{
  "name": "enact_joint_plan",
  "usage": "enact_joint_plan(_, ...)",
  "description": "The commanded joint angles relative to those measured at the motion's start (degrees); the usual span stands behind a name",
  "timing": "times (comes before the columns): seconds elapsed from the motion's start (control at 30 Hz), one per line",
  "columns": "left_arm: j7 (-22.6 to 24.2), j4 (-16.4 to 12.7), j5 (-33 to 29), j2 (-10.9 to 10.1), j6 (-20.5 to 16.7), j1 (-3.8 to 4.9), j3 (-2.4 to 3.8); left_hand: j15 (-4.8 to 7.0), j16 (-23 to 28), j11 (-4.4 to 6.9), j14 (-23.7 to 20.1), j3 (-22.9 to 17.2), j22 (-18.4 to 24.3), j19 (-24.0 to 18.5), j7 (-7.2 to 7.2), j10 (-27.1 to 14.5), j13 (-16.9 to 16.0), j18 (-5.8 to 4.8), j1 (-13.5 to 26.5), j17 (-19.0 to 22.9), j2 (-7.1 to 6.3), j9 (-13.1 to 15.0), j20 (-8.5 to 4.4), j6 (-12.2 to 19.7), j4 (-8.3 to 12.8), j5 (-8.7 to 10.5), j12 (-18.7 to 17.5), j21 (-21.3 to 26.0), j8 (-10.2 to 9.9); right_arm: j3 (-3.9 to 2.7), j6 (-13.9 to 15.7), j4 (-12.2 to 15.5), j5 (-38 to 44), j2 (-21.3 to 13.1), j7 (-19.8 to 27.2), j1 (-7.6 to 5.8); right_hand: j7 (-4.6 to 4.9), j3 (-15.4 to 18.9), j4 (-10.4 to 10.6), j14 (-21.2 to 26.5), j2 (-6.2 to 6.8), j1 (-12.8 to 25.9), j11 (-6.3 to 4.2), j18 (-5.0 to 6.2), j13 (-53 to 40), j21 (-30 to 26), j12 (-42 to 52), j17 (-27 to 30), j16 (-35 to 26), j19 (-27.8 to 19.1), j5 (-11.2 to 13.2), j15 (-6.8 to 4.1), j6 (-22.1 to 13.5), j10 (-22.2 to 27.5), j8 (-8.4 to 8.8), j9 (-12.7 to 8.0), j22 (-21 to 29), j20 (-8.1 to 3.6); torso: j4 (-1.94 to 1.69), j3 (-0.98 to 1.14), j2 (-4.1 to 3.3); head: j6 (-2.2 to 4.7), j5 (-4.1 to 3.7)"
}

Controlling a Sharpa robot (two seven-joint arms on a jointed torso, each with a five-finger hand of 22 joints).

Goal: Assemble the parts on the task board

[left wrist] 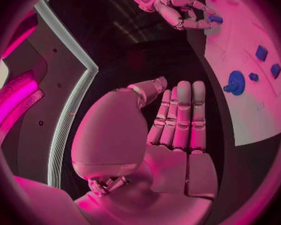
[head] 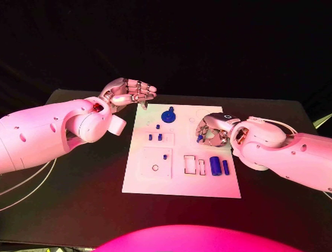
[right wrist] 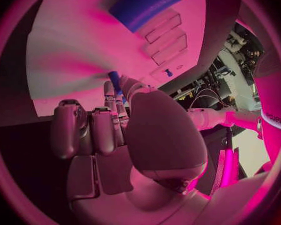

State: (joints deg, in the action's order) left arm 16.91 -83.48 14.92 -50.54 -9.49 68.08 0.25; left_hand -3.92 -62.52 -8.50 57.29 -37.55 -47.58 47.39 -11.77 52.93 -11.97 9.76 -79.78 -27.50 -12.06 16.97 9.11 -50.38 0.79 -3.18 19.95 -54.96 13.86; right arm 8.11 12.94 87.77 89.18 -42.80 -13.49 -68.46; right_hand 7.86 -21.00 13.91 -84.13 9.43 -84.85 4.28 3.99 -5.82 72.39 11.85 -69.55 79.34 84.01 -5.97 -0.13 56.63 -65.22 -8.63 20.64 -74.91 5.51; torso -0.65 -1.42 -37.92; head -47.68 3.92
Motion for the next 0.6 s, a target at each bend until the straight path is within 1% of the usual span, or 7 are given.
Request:
enact_joint_plan(0.03,0.42,-0.16,-0.34,0.02,0.61,0.04,0.03,-0.06,0.19,0.11,-0.28,0.4,0.07,0.08,-0.1,-0.37,0.08,0.8,0.1,0.08,0.46,-0.09,0.34,0.23,0.1,-0.39,0.35,0.36,0.22,0.03,1.31,-0.26,-0.16,0.3,0.54,0.2,0.0,-0.76,0.01,-1.84,0.69,0.25,-0.05,-0.62,0.1,0.31,-0.35,-0.02,0.05,1.64,0.02,-0.44,0.53,-0.59,-0.2,0.04,-6.62,-0.45,-0.01,0.03,-0.06,-0.08,0.04)
enact_joint_plan(0.17,0.39,-0.16,-0.34,0.01,0.62,0.04,0.03,-0.06,0.19,0.11,-0.28,0.4,0.07,0.08,-0.1,-0.37,0.08,0.8,0.1,0.08,0.46,-0.09,0.34,0.23,0.1,-0.39,0.35,0.36,0.22,0.04,2.08,-0.71,-0.12,0.7,0.21,0.38,-0.01,-2.71,-0.2,-1.87,0.79,0.52,-0.14,-0.71,0.19,0.82,-0.75,-0.12,0.14,1.78,-0.02,-0.47,1.18,-1.38,-0.41,0.2,-6.93,-0.5,-0.02,0.02,-0.05,-0.12,0.03)
enact_joint_plan(0.23,0.37,-0.16,-0.34,0.01,0.63,0.04,0.03,-0.06,0.19,0.11,-0.28,0.4,0.07,0.08,-0.1,-0.37,0.08,0.8,0.1,0.08,0.46,-0.09,0.34,0.23,0.1,-0.39,0.35,0.36,0.22,0.05,2.51,-0.86,0.09,0.87,-0.08,0.47,-0.15,-4.18,-0.74,-1.88,0.41,0.37,-0.31,-0.78,0.14,1.24,-0.82,-0.12,0.17,1.89,-0.06,-0.63,2.19,-2.15,-0.94,0.51,-7.18,-0.6,-0.01,0.02,-0.03,-0.18,0.02)
enact_joint_plan(0.27,0.35,-0.15,-0.34,0.01,0.64,0.04,0.03,-0.06,0.19,0.11,-0.28,0.4,0.07,0.08,-0.1,-0.37,0.08,0.8,0.1,0.08,0.46,-0.09,0.34,0.23,0.1,-0.39,0.35,0.36,0.22,0.06,2.78,-0.94,0.33,0.96,-0.35,0.54,-0.33,-5.72,-1.37,-1.95,0.04,0.24,-0.34,-0.86,0.12,1.64,-0.99,-0.3,0.3,2.0,1.86,-0.84,2.86,-2.68,-1.34,0.77,-7.42,-0.7,-0.01,0.02,-0.02,-0.23,0.01)
enact_joint_plan(0.3,0.34,-0.15,-0.34,0.01,0.64,0.04,0.03,-0.06,0.19,0.11,-0.28,0.4,0.07,0.08,-0.1,-0.37,0.08,0.8,0.1,0.08,0.46,-0.09,0.34,0.23,0.1,-0.39,0.35,0.36,0.22,0.06,2.95,-0.97,0.52,1.01,-0.53,0.58,-0.36,-6.57,-1.76,-1.97,0.02,0.35,-0.53,-0.91,0.12,1.91,-1.14,-0.36,0.35,2.07,2.1,-0.8,3.12,-2.91,-1.52,0.91,-7.58,-0.77,-0.02,0.01,-0.03,-0.25,0.02)
enact_joint_plan(0.5,0.31,-0.12,-0.34,0.01,0.63,0.04,0.03,-0.07,0.19,0.11,-0.28,0.42,0.1,0.09,-0.11,-0.41,0.1,0.8,0.15,0.09,0.54,-0.1,0.36,0.25,0.04,-0.4,0.4,0.4,0.26,0.07,4.17,-0.82,1.81,0.95,-1.27,0.73,-1.15,-10.78,-5.89,-2.05,-1.06,-0.09,-1.51,-1.38,-0.59,4.49,-0.99,-0.59,0.54,2.7,2.16,-1.61,5.64,-6.2,-3.9,2.7,-8.99,-1.43,0.02,0.0,0.04,-0.34,0.06)
enact_joint_plan(0.6,0.33,-0.1,-0.34,0.03,0.63,0.04,0.03,-0.07,0.19,0.11,-0.28,0.42,0.1,0.09,-0.11,-0.41,0.1,0.8,0.15,0.09,0.54,-0.1,0.36,0.25,0.04,-0.4,0.4,0.4,0.26,0.07,5.25,-0.45,2.28,0.66,-1.35,0.79,-1.22,-12.51,-7.59,-2.07,-0.97,1.11,-1.69,-1.47,-0.92,4.94,-1.43,-0.63,0.58,2.78,2.36,-1.74,5.62,-7.13,-4.67,3.65,-9.3,-1.64,0.02,0.0,0.06,-0.35,0.08)
